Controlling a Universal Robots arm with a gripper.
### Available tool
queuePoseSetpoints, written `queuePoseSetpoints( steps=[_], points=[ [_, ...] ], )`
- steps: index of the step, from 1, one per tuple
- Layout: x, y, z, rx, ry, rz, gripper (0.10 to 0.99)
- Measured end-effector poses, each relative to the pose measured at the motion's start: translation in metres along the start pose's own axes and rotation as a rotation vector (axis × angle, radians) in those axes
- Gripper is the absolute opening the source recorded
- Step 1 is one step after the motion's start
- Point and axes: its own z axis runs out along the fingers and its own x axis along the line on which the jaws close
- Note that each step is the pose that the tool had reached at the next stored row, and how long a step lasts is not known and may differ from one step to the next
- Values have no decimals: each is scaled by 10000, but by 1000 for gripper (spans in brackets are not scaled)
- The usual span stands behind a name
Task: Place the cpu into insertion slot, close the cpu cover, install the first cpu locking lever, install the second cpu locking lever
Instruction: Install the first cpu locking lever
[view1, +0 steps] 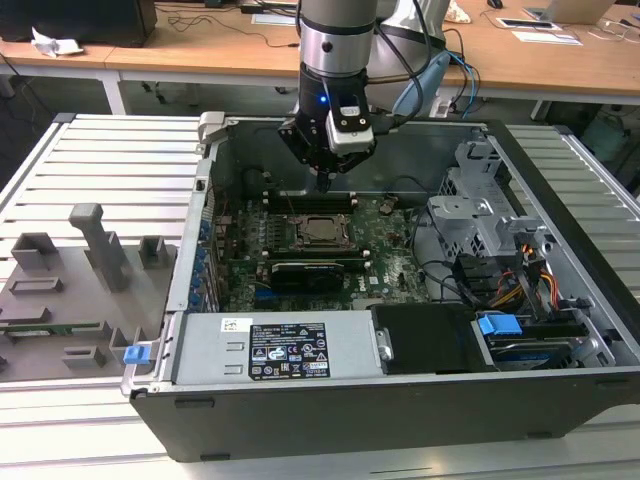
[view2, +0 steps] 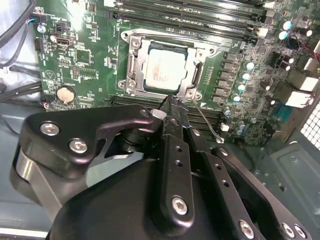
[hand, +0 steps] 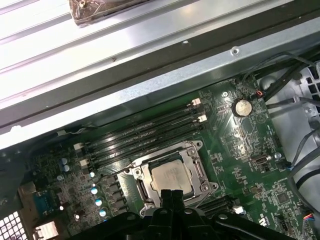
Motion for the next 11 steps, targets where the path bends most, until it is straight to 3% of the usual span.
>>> queuePoseSetpoints(
  steps=[11],
  points=[
    [0,0,0,-1,25,-860,106]
  ],
)
